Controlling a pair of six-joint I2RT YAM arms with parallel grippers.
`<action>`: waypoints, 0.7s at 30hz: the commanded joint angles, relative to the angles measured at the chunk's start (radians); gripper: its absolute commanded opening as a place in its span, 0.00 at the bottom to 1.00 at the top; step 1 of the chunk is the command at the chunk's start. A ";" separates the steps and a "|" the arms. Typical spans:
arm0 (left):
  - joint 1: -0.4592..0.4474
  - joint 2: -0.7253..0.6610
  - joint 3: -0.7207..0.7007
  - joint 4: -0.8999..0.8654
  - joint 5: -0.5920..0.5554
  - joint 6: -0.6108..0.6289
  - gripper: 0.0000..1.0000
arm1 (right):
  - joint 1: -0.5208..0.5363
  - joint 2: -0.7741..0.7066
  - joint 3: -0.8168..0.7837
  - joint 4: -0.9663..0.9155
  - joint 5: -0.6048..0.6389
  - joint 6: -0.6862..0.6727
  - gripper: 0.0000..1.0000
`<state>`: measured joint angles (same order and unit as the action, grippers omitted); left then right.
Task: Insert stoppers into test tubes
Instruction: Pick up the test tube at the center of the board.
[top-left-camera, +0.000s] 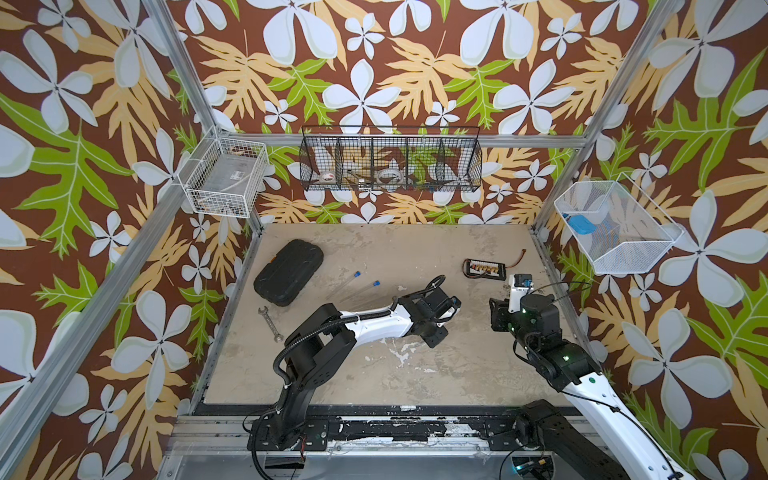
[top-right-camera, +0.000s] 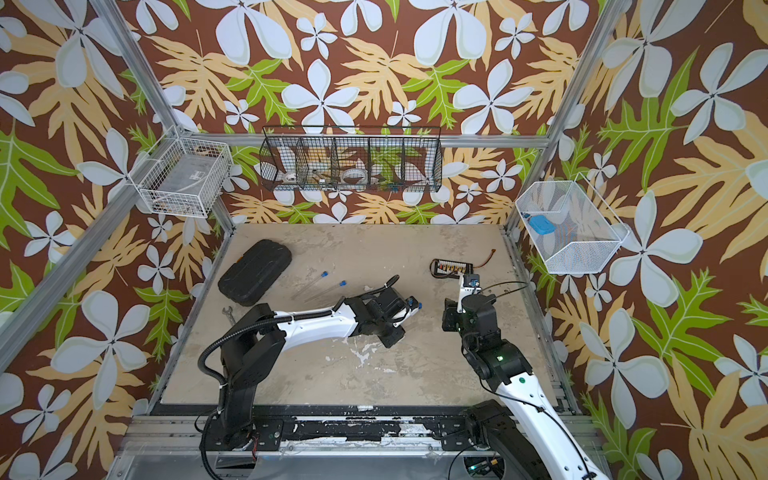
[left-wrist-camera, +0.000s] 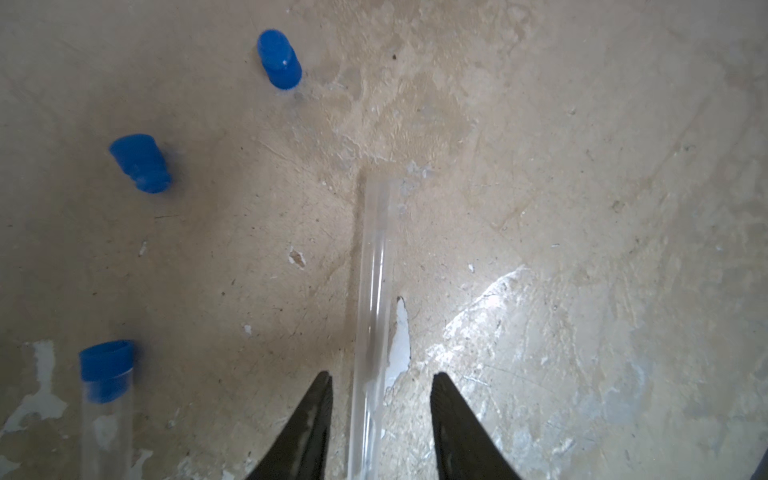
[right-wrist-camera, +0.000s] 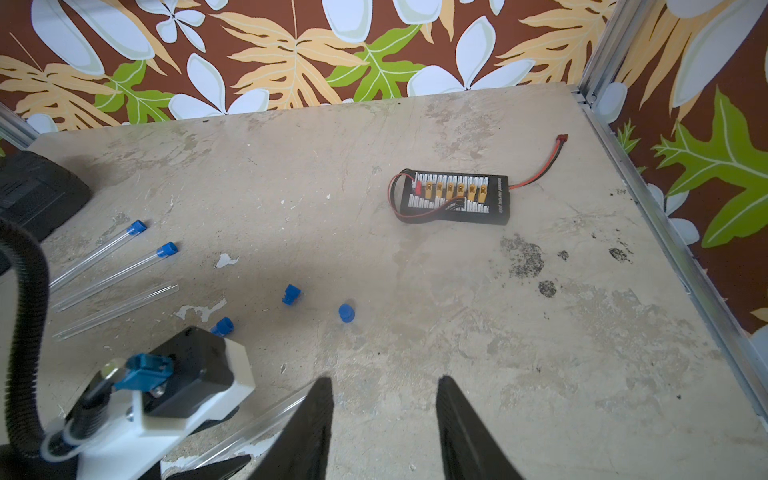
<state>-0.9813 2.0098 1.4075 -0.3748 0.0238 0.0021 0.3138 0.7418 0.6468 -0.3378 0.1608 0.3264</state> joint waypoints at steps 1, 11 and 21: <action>-0.003 0.017 0.012 -0.024 -0.023 -0.010 0.40 | 0.000 -0.001 -0.003 0.006 -0.001 0.015 0.43; -0.009 0.058 0.016 -0.026 -0.041 -0.002 0.32 | 0.000 -0.001 -0.008 0.009 0.000 0.022 0.43; -0.010 0.076 0.016 -0.037 -0.062 0.017 0.18 | 0.000 -0.009 -0.010 0.008 0.009 0.023 0.44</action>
<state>-0.9894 2.0777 1.4246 -0.3809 -0.0265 0.0059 0.3134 0.7353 0.6365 -0.3370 0.1577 0.3401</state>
